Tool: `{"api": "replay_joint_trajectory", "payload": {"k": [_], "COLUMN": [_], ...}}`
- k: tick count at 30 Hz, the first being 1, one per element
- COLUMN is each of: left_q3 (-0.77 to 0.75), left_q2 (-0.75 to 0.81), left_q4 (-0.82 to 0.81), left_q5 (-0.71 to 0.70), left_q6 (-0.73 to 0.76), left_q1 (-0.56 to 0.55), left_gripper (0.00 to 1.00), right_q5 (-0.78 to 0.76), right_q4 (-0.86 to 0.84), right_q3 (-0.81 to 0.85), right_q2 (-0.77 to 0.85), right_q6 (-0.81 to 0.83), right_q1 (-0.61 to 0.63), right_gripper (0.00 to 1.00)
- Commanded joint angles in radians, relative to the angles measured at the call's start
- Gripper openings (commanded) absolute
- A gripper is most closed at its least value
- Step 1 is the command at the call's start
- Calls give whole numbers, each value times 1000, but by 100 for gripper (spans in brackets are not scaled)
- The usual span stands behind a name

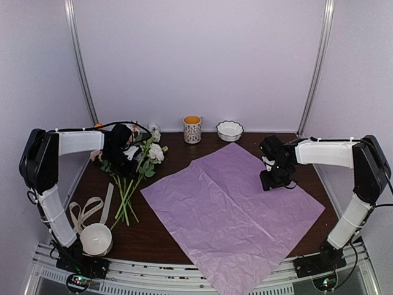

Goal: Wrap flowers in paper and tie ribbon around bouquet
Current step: Pick up the fake flower from the corner of the board.

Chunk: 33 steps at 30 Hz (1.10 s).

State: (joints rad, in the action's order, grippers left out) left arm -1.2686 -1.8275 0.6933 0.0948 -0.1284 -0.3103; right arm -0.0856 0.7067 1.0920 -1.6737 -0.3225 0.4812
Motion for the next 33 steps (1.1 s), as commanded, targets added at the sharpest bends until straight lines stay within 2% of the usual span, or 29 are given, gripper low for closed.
{"api": "replay_joint_trajectory", "payload": {"k": [1, 8, 9, 11, 19, 22, 25, 30, 33], "left_q3": [6, 17, 21, 27, 44, 40, 52, 149, 221], "left_q2": [-11, -26, -28, -27, 101, 182, 284, 533, 724], "left_q4": [15, 17, 17, 15, -26, -26, -68, -281, -465], "left_q5": [-65, -110, -111, -111, -129, -168, -136, -38, 71], "left_q6": [15, 21, 24, 28, 15, 13, 29, 42, 63], "left_q1": [4, 4, 4, 4, 4, 4, 4, 1, -65], "left_gripper": [19, 19, 16, 0, 0, 0, 0, 0, 0], "right_q5": [-4, 5, 4, 4, -17, -20, -27, -28, 85], "right_q4": [14, 35, 39, 49, 77, 82, 89, 14, -99], "right_q3": [28, 61, 69, 85, 105, 107, 118, 125, 130], "right_q2": [46, 53, 54, 61, 104, 117, 124, 197, 268], "right_q6": [1, 13, 14, 15, 13, 13, 12, 80, 165], "right_q1": [15, 26, 28, 33, 46, 48, 51, 125, 205], "right_gripper": [55, 57, 57, 57, 58, 58, 58, 58, 59]}}
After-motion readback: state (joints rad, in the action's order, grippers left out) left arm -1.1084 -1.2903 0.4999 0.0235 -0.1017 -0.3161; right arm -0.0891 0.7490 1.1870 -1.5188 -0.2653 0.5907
